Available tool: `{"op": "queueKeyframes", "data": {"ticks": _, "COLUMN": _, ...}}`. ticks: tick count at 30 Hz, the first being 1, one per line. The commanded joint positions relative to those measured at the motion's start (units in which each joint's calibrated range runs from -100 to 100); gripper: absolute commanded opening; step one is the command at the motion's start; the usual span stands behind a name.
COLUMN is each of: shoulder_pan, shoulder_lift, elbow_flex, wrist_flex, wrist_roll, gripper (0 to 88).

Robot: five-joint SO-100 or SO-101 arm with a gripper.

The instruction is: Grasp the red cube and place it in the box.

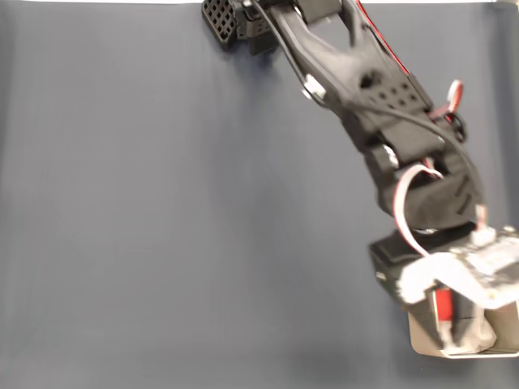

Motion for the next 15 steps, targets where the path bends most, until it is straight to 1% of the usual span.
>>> {"op": "queueKeyframes", "data": {"ticks": 1, "shoulder_pan": 4.16, "shoulder_lift": -13.69, "elbow_flex": 9.02, "wrist_flex": -2.1, "wrist_roll": -0.83, "gripper": 0.8}}
{"op": "queueKeyframes", "data": {"ticks": 6, "shoulder_pan": 9.27, "shoulder_lift": -29.2, "elbow_flex": 29.28, "wrist_flex": -6.12, "wrist_roll": -0.54, "gripper": 0.6}}
{"op": "queueKeyframes", "data": {"ticks": 10, "shoulder_pan": 13.25, "shoulder_lift": -40.99, "elbow_flex": 43.42, "wrist_flex": -6.12, "wrist_roll": -1.17, "gripper": 0.3}}
{"op": "queueKeyframes", "data": {"ticks": 15, "shoulder_pan": 16.09, "shoulder_lift": -57.54, "elbow_flex": 65.68, "wrist_flex": -6.45, "wrist_roll": -0.54, "gripper": 0.0}}
